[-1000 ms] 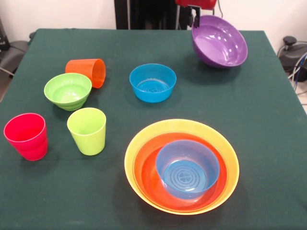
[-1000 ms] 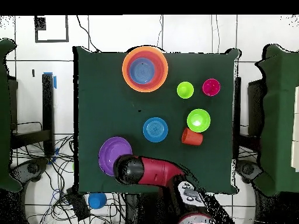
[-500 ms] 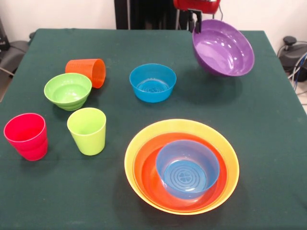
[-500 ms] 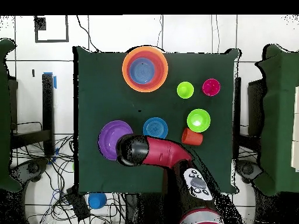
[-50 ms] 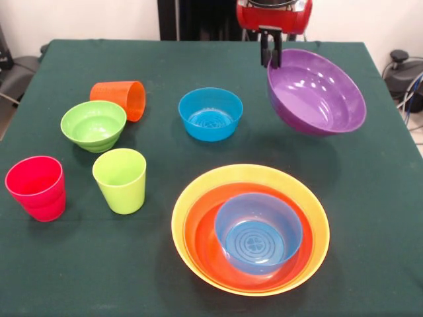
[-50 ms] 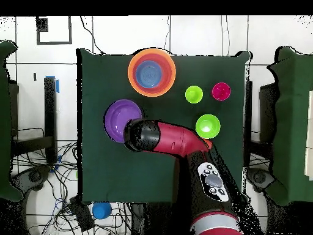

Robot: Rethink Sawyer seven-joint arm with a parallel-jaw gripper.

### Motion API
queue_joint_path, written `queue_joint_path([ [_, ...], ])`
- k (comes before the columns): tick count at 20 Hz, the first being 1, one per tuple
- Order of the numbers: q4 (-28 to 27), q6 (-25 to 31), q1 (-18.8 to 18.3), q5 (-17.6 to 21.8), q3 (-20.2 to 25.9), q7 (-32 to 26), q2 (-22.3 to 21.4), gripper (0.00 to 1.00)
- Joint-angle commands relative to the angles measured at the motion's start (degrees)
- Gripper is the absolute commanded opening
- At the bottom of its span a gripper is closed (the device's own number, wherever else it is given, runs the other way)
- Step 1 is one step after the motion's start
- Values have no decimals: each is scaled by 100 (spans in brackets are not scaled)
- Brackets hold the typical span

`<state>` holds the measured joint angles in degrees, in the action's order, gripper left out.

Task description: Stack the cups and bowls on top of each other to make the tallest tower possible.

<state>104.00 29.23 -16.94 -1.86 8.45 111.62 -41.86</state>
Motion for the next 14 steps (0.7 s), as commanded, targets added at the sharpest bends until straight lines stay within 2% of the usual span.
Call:
queue_joint_path([
  [1,-1398,1184,43,-246,447,333,202,0],
  [3,-1636,1539,51,-277,417,378,202,0],
  [7,-1736,2419,50,-544,439,654,95,0],
  [10,-1704,2621,153,-647,355,809,-76,0],
  [14,-1985,2997,218,-725,330,856,-52,0],
])
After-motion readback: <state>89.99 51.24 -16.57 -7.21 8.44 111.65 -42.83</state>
